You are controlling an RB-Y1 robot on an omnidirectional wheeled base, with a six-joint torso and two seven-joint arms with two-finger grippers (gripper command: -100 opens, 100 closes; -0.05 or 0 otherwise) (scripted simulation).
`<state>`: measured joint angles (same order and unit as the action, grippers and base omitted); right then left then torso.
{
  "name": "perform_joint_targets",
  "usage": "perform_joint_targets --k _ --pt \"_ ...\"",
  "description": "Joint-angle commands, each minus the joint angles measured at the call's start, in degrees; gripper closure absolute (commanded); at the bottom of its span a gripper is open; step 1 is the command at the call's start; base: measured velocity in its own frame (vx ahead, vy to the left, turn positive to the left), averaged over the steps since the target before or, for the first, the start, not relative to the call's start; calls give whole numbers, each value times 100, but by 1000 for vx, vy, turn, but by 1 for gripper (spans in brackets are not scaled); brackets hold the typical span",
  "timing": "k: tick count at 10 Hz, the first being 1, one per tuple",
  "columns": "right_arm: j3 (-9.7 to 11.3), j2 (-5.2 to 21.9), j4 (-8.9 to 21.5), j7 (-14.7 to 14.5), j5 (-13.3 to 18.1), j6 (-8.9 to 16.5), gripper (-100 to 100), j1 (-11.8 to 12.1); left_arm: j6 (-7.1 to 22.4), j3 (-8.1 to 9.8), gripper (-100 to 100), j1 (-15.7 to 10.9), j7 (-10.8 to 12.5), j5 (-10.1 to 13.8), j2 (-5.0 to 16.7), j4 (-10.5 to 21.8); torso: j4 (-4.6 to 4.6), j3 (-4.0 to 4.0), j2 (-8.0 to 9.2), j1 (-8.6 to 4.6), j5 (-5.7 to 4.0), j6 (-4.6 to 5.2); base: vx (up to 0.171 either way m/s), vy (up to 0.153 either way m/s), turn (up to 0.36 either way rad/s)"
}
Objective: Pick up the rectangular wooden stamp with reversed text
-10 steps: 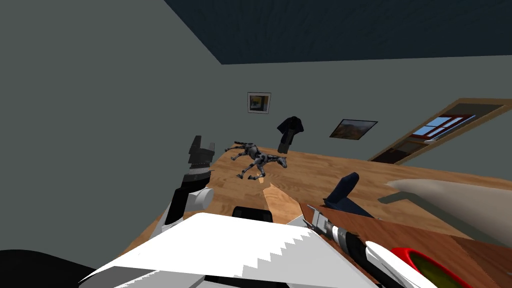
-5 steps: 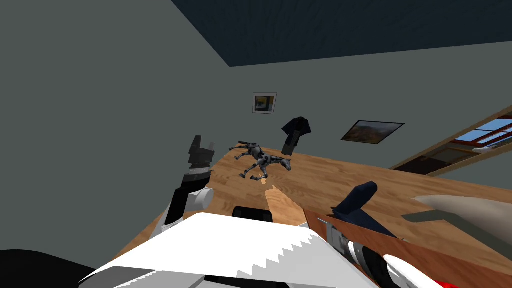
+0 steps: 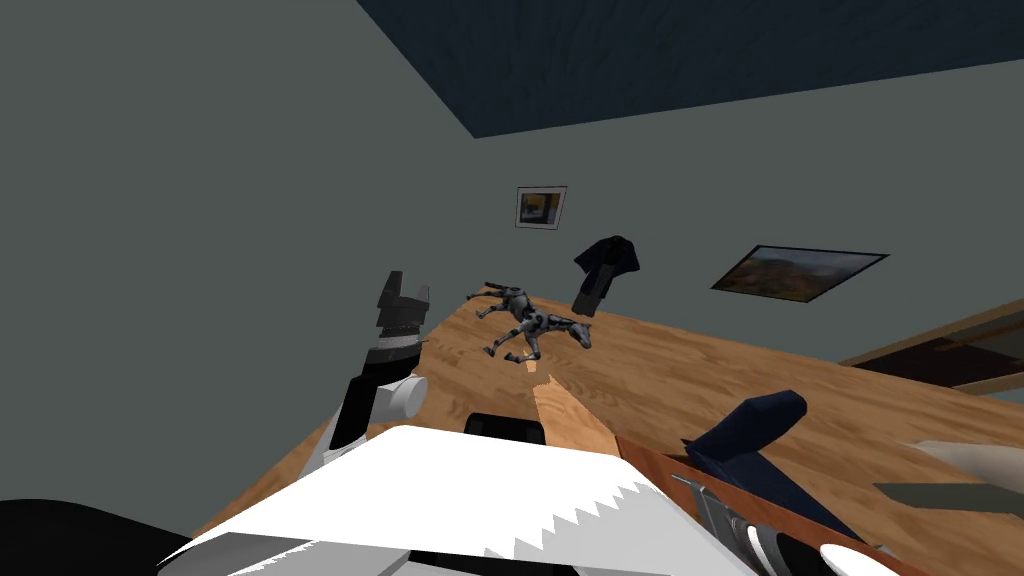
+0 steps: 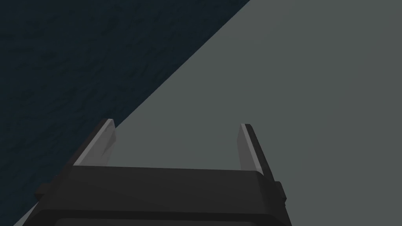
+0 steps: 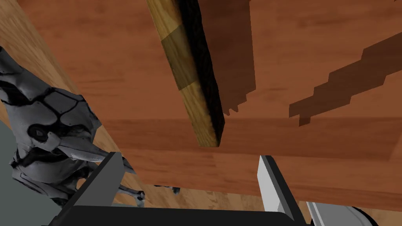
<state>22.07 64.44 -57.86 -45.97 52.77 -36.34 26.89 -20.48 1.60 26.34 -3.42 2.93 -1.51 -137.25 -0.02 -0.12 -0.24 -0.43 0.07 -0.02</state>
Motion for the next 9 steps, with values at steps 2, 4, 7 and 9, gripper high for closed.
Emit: perform_joint_targets --k 2,4,7,9 --pt "176 71 359 -84 190 -50 -100 -78 0 0 0 0 0 0 0 0 0 2 3 1 -2 4 12 -15 57" --pt "320 136 529 -107 329 -37 -100 -77 0 0 0 0 0 0 0 0 0 2 4 -5 -1 3 18 -26 99" --pt "461 180 679 -121 455 -21 -100 -74 0 0 0 0 0 0 0 0 0 2 3 -12 1 2 14 -24 80" --pt "717 222 912 -127 661 16 -100 -67 0 0 0 0 0 0 0 0 0 1 2 -12 0 2 25 -23 109"
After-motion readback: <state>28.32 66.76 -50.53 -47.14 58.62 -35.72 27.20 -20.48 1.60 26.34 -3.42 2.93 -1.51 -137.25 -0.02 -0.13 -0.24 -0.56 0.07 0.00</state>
